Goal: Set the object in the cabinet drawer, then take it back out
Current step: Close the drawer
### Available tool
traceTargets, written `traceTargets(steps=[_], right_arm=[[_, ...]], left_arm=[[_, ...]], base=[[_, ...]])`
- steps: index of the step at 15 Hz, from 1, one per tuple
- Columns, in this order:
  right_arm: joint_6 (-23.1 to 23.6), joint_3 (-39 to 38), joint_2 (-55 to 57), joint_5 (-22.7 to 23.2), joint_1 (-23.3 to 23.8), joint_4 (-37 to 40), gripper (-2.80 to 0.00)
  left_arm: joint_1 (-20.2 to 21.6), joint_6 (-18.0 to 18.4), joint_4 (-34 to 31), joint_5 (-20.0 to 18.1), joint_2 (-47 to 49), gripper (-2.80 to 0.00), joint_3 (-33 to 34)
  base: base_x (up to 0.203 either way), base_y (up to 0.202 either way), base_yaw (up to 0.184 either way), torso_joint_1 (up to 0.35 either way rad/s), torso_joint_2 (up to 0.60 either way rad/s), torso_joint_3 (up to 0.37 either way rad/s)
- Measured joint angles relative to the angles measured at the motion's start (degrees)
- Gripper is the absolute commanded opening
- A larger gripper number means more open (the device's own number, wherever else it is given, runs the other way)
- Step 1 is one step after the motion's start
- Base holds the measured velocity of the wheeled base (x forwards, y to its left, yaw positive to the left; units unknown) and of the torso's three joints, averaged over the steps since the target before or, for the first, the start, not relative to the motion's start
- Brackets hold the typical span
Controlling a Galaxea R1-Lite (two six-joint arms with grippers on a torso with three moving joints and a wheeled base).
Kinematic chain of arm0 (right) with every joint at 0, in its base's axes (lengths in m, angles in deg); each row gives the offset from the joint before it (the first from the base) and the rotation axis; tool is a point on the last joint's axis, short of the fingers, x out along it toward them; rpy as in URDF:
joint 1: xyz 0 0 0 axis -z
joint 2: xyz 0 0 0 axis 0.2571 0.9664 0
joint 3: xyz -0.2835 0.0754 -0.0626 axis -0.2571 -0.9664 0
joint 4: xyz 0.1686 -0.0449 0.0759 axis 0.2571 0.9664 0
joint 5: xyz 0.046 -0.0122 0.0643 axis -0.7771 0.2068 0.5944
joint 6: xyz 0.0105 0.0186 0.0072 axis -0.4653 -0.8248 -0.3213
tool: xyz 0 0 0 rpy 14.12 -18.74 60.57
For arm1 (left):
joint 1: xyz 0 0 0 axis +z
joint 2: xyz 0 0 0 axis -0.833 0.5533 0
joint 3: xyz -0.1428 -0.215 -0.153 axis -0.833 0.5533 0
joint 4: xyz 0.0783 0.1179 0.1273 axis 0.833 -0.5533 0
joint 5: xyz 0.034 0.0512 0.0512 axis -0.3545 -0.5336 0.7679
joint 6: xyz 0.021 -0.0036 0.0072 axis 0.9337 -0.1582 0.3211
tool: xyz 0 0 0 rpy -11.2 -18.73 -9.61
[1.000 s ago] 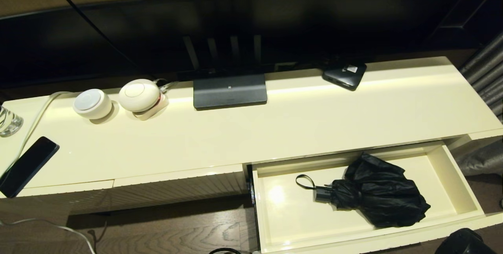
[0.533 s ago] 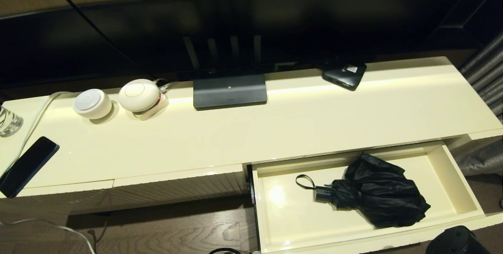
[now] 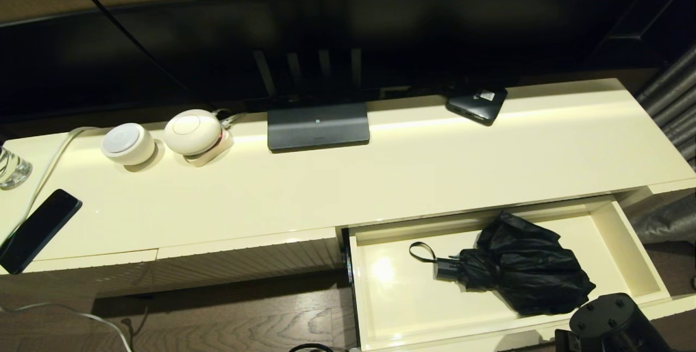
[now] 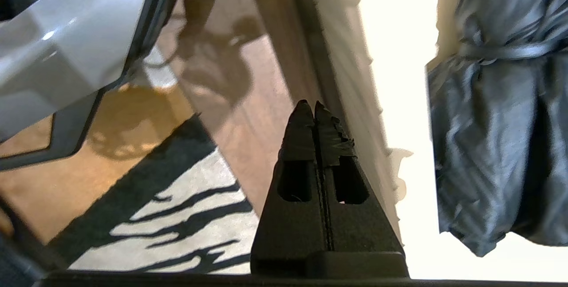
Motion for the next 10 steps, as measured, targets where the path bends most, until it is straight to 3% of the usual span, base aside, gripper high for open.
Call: traceTargets(steps=[6, 10], right_arm=[[0.4, 0.1, 4.9, -2.0, 0.5, -8.5, -2.80], [3.4, 0.3, 7.2, -2.5, 1.4, -15.2, -2.80]], left_arm=[[0.0, 0.0, 0.0, 0.0, 0.0, -2.80, 0.0], [0.0, 0.0, 0.0, 0.0, 0.0, -2.80, 0.0]], base=[[0.000, 0.000, 0.000, 0.000, 0.00, 0.000], [0.000, 0.000, 0.000, 0.000, 0.00, 0.000]])
